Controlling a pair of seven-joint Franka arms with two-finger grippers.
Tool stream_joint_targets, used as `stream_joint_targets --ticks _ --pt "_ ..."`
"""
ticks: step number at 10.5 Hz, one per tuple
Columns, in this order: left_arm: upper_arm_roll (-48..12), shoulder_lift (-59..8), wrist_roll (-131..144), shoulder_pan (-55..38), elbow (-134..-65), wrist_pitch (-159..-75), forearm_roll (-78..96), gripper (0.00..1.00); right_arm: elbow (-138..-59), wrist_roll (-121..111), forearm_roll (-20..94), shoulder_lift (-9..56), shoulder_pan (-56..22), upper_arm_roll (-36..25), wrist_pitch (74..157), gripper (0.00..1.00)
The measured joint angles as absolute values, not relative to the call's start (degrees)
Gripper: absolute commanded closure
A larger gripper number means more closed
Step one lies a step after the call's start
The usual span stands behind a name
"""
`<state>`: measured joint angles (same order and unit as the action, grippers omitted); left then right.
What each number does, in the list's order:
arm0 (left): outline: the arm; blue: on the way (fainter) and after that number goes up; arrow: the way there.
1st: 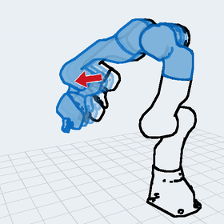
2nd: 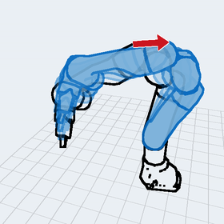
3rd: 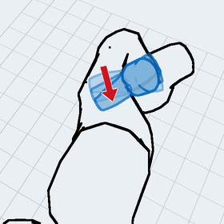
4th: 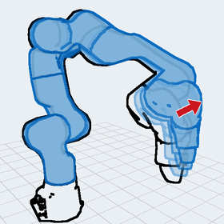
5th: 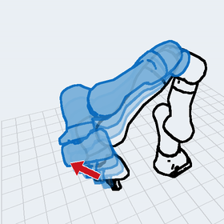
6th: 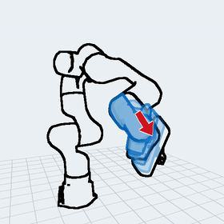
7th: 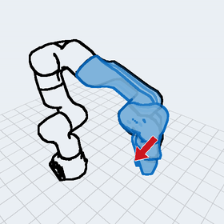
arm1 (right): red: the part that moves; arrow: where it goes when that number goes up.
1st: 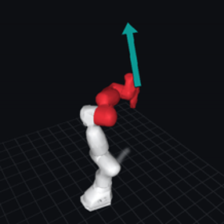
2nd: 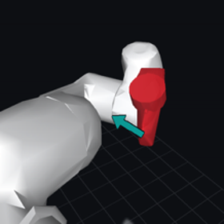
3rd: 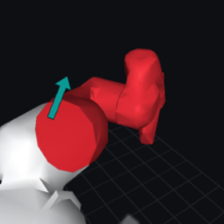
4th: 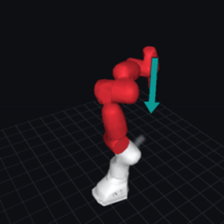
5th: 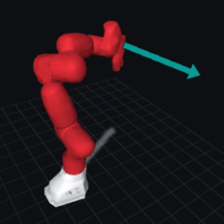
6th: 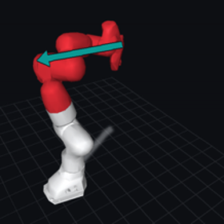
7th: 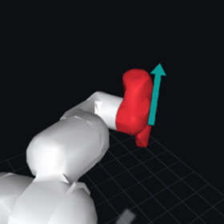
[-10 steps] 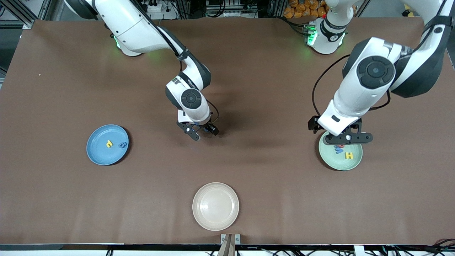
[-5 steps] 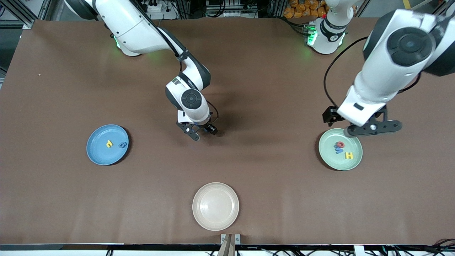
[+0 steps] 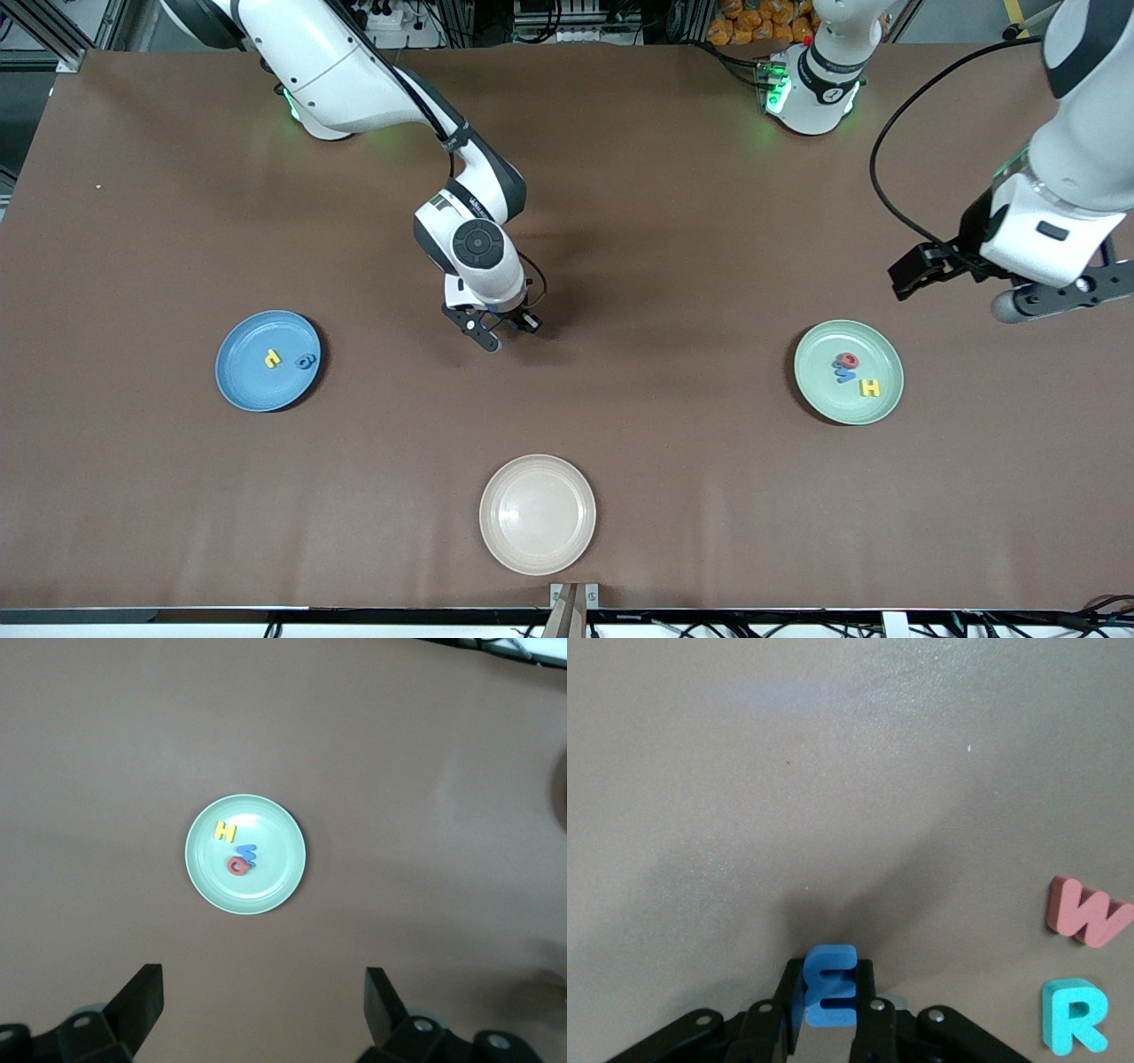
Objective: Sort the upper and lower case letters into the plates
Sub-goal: 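Carry the blue m to the blue plate while the left gripper reaches the R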
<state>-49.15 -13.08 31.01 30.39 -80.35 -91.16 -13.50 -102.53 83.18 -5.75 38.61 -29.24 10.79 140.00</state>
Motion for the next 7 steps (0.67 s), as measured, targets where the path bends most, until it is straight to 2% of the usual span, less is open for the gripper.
stream_joint_targets --ticks 5,6,7 --pt "-48.75 -9.88 28.78 33.09 -80.13 -90.87 -10.33 0.0 -100.71 77.35 -6.04 38.26 -26.09 9.74 138.69 1.0" --pt "-46.9 -9.31 26.06 32.4 -80.11 -90.68 -9.41 0.0 -100.38 74.0 -6.05 37.86 -24.08 9.69 137.8 1.0" --pt "-41.98 -8.43 23.5 29.33 -80.1 -90.24 -7.29 0.0 -100.02 70.52 -6.06 37.51 -21.97 9.68 136.62 1.0"
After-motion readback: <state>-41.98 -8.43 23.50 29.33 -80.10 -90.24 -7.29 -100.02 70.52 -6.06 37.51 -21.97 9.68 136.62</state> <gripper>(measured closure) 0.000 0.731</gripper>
